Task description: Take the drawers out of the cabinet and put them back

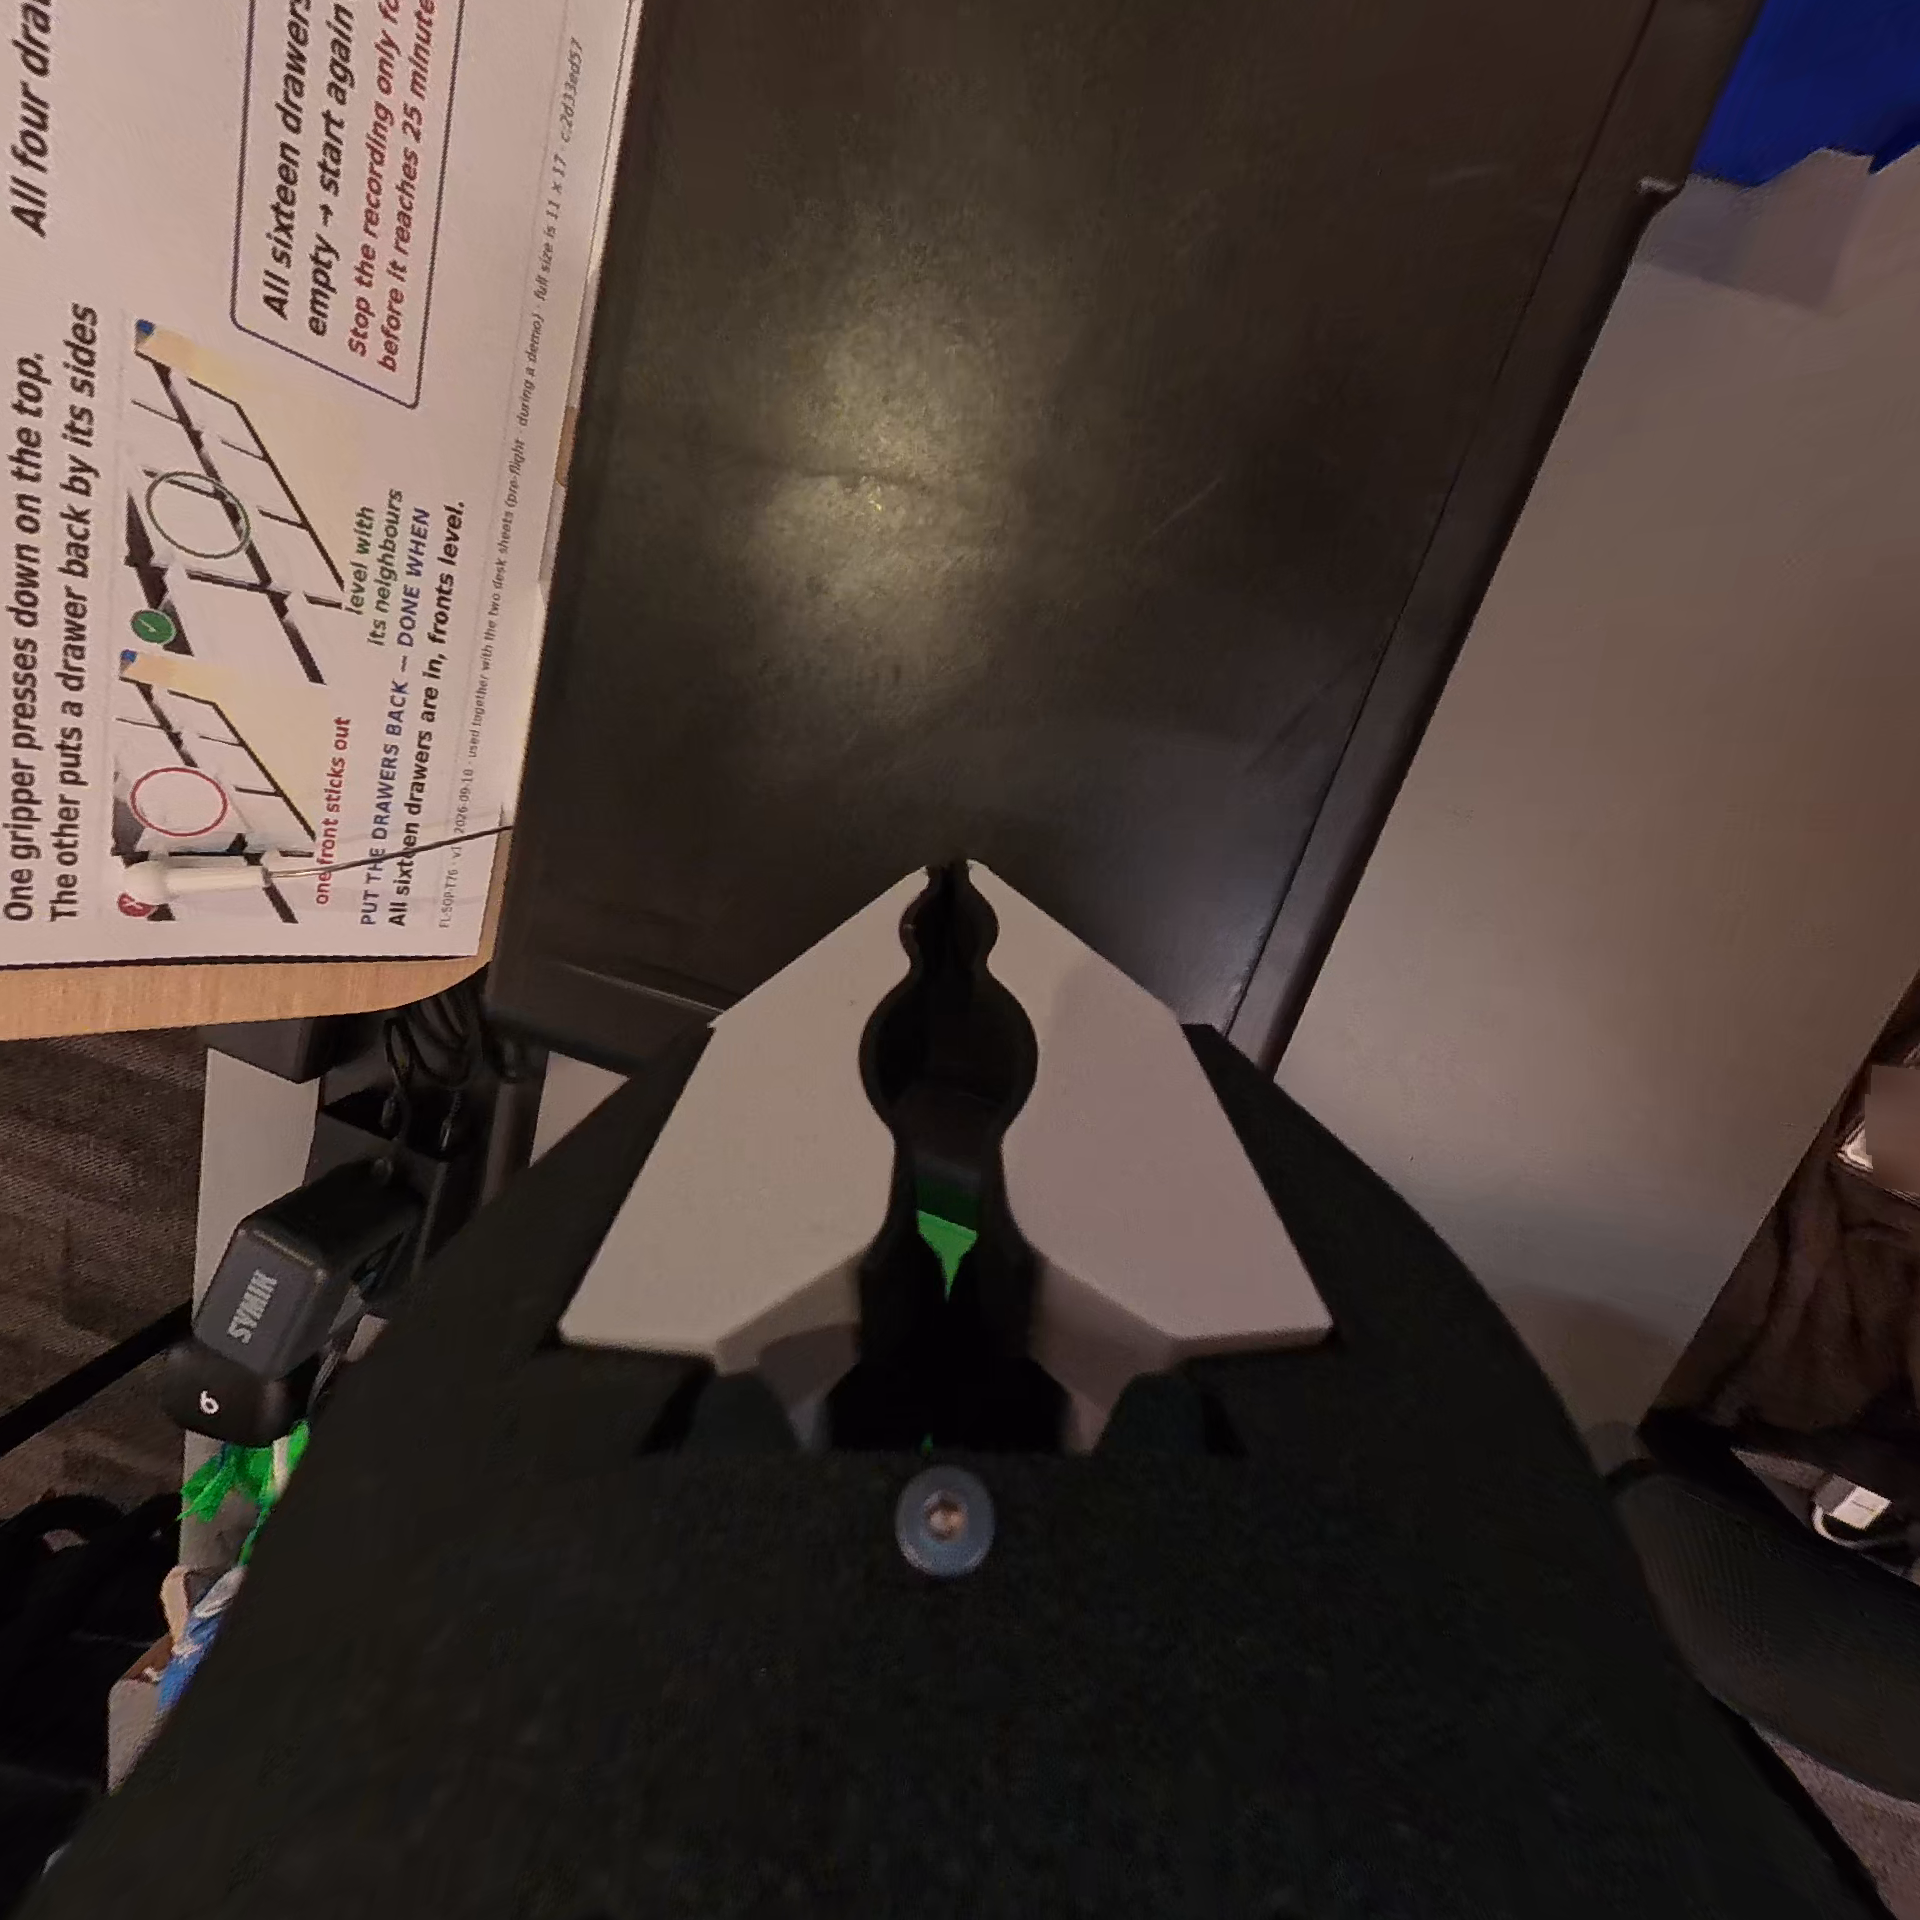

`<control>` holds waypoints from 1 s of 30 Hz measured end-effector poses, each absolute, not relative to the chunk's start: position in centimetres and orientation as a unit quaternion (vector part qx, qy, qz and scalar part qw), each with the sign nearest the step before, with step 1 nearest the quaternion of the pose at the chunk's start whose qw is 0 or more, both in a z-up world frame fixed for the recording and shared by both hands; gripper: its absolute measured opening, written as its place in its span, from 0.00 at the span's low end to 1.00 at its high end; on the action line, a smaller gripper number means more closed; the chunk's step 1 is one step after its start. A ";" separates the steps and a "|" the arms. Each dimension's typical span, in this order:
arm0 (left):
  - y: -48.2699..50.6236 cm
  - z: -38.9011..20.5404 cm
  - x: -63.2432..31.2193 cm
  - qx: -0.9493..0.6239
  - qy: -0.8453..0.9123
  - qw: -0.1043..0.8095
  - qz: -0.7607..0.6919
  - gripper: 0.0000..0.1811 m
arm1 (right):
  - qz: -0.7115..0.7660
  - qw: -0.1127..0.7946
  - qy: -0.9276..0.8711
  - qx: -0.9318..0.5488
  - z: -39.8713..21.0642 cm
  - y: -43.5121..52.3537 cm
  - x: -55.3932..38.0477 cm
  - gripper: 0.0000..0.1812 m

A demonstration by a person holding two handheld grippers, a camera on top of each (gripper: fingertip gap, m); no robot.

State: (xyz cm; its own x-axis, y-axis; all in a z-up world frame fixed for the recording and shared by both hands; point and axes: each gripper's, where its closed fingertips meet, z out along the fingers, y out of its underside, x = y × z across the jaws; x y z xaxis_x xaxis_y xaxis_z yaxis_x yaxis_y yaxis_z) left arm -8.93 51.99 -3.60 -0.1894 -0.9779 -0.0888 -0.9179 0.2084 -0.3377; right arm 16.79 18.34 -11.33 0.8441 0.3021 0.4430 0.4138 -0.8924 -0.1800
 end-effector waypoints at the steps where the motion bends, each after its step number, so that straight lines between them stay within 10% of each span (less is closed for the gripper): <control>1: 52.0 -3.6 -8.9 -0.621 0.764 0.142 -0.103 0.00 | -0.199 0.116 -0.192 -0.954 -13.0 18.9 17.8 0.34; 30: 52.0 -3.6 -8.9 -0.614 0.771 0.140 -0.095 0.00 | -0.306 0.073 -0.426 -0.848 -22.5 27.1 24.3 0.46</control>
